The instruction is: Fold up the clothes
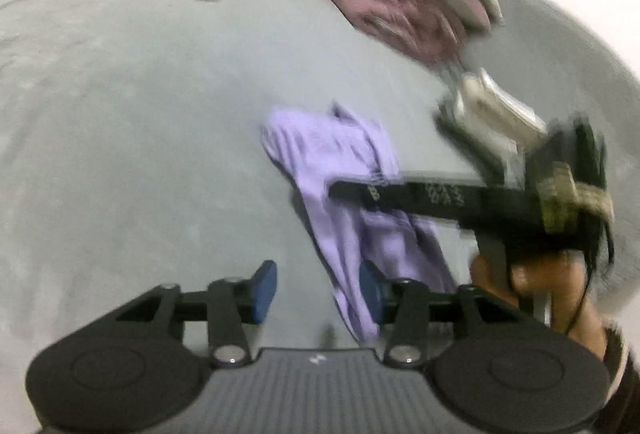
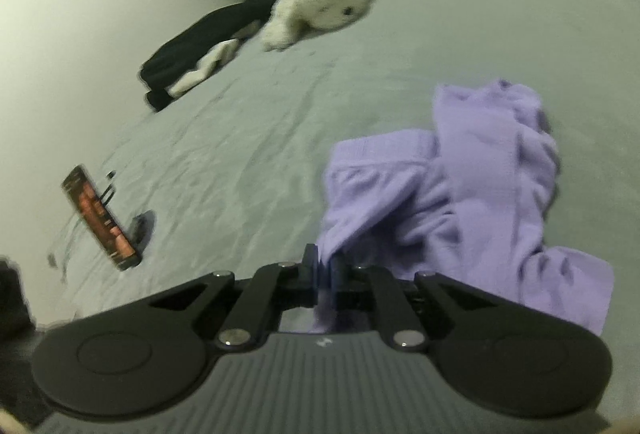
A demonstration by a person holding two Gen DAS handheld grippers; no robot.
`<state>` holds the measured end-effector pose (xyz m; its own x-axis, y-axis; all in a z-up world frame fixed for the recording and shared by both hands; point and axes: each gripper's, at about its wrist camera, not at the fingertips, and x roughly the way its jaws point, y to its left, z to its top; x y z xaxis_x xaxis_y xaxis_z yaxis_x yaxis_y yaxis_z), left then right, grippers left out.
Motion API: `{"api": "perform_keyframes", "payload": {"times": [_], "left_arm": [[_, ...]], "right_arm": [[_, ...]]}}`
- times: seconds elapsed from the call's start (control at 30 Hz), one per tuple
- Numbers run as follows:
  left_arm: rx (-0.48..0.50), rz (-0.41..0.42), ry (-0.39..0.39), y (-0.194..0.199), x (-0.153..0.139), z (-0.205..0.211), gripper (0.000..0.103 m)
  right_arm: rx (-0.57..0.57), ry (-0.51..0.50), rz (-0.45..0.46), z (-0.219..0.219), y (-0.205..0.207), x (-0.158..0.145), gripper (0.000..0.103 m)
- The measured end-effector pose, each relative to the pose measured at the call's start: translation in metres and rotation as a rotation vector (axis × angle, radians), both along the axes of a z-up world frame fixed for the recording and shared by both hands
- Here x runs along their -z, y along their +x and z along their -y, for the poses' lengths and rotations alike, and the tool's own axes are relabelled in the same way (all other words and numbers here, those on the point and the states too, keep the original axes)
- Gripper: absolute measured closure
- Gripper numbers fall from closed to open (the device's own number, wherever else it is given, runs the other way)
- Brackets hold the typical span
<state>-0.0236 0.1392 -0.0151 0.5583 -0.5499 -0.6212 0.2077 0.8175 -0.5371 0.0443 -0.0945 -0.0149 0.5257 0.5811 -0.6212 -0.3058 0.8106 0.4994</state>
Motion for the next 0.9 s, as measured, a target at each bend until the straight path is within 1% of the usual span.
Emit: {"api": "perform_keyframes", "payload": {"times": [0.07,0.17,0.27,0.37,0.6,0.83,0.9], "left_arm": [[-0.048,-0.018,-0.042,0.007,0.001,-0.007,0.046],[-0.092,-0.060,-0.088,0.016,0.006,-0.015,0.043],[-0.123,-0.097,-0.129,0.025,0.013,-0.019,0.041],[-0.153,-0.115,-0.157,0.029,0.016,-0.026,0.040],[-0.171,-0.117,-0.158,0.029,0.017,-0.030,0.040],[-0.128,-0.079,-0.104,0.035,0.013,-0.016,0.040],[-0.108,-0.068,-0.078,0.040,0.014,-0.009,0.040]], "right_arm": [[-0.036,0.000,0.013,-0.008,-0.004,-0.002,0.096],[-0.089,-0.001,0.025,-0.021,-0.009,-0.004,0.097],[-0.141,0.006,0.023,-0.034,-0.013,-0.005,0.097],[-0.192,0.027,0.001,-0.043,-0.018,-0.003,0.098],[-0.301,0.034,-0.034,-0.064,-0.034,0.002,0.098],[-0.397,0.033,-0.084,-0.082,-0.048,0.010,0.098],[-0.402,0.014,-0.089,-0.084,-0.049,0.013,0.097]]}}
